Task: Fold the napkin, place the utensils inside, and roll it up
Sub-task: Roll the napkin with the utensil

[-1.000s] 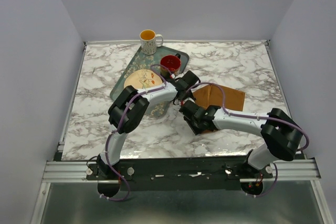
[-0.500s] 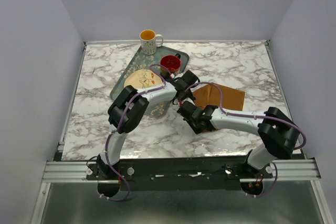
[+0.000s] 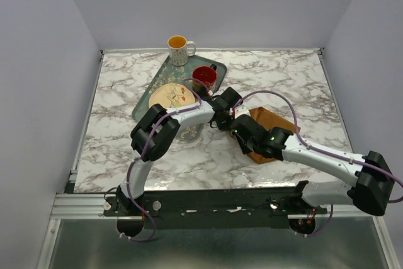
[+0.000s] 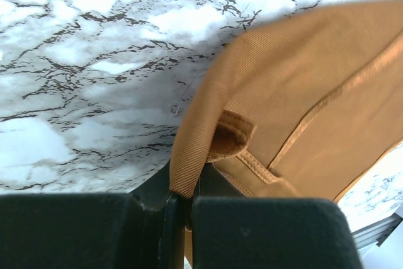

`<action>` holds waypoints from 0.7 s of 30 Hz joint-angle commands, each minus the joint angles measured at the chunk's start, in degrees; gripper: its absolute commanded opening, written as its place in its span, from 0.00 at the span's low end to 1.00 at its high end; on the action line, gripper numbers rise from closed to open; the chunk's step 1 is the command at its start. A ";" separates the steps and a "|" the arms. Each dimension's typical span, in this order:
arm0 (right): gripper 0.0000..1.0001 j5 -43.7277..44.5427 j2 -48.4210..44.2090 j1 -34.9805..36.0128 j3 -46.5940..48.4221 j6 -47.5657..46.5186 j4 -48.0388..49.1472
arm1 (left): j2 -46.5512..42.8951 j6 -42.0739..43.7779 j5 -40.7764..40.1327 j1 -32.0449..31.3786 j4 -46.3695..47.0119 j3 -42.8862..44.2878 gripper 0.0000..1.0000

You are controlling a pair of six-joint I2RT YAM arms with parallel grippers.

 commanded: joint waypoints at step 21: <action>0.01 -10.02 3.82 -13.67 -4.74 11.02 0.47 | 1.48 2.58 -3.97 0.22 -5.01 -0.85 0.00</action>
